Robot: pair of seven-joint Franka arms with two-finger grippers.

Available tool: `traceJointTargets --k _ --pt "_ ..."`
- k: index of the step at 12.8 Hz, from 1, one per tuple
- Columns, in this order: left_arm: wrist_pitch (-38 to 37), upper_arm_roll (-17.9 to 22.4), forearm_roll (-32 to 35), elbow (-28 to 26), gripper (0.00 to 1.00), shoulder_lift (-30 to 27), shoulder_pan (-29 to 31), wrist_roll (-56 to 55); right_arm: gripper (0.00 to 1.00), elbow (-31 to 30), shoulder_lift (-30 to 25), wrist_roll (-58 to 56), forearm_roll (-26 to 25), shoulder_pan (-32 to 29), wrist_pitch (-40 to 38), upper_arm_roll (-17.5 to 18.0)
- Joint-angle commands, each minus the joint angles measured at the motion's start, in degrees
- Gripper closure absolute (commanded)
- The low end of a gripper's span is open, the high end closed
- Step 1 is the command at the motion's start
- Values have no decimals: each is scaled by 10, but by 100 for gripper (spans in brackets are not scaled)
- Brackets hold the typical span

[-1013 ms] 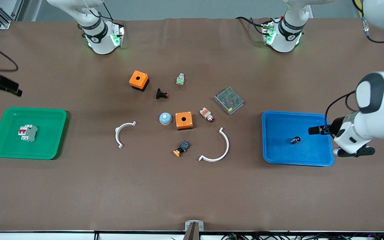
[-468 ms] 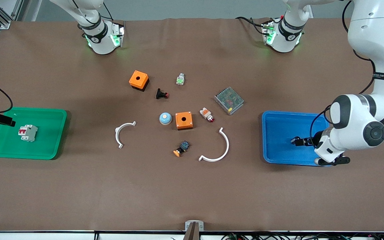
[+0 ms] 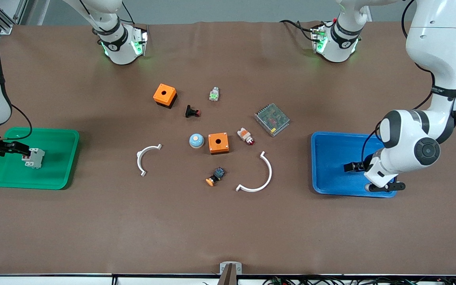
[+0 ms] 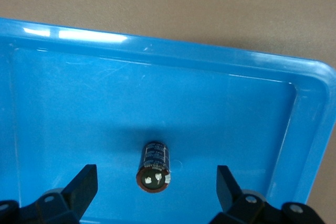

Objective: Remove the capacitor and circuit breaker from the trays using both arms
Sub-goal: 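Grasp the black capacitor with the left gripper while the right gripper grasps the breaker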

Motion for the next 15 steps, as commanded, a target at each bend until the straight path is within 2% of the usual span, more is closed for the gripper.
traceJointTargets --k 1,4,11,13,14,15 --pt "37 0 9 -47 0 -25 -8 -6 0 1 34 -40 6 -32 34 12" --pt "49 0 28 -54 0 -21 -9 -7 0 3 59 -106 74 -38 49 11" --pt "65 0 41 -71 0 -16 -9 -7 1 3 93 -109 77 -35 77 10" --pt "66 0 41 -71 2 -14 -9 -7 11 7 103 -109 76 -37 81 10" --pt "67 1 41 -71 9 -13 -9 -7 27 6 104 -109 75 -35 81 10" --pt "67 1 41 -71 14 -13 -9 -6 49 6 104 -109 75 -35 78 10"
